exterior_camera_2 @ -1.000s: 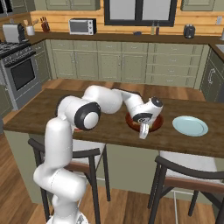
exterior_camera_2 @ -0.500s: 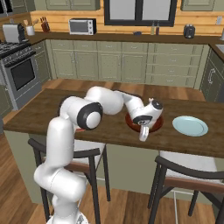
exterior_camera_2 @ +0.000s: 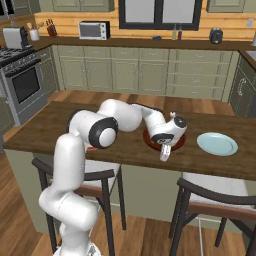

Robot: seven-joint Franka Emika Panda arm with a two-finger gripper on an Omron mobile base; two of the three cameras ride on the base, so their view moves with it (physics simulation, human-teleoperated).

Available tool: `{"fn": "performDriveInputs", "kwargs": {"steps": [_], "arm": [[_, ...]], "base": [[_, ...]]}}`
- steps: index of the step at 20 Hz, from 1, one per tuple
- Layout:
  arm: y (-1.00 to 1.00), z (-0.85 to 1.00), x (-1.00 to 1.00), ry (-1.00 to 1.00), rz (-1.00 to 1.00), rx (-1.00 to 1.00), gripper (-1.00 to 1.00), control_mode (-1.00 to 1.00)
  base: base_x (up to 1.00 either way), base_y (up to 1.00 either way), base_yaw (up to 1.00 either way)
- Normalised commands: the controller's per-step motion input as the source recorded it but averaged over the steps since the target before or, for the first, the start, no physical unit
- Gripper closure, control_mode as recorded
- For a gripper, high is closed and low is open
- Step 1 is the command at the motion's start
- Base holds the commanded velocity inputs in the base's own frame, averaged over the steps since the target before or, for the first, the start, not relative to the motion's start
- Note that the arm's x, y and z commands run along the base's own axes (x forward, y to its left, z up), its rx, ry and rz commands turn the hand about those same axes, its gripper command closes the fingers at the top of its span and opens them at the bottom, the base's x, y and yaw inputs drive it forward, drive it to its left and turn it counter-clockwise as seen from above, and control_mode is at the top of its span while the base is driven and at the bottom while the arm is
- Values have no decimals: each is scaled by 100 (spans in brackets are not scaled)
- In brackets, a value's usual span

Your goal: Pick the chicken drumstick and lemon wedge from their plates and place them in the bowl. Then put the bowl in the fridge.

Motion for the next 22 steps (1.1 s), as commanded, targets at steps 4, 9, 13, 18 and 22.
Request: {"fn": "performDriveInputs", "kwargs": {"steps": [4,9,13,18,22], "arm": [[13,0,15,0,0,0,100,-100],[5,2,5,3,0,-1,100,-100],[6,67,-5,0,0,-13,100,-100],[51,94,-6,-4,0,-16,100,-100],[52,81,-24,-30,0,-2,100,-100]], "base": [[0,0,0],[0,0,0],[0,0,0],[0,0,0],[0,0,0]]}}
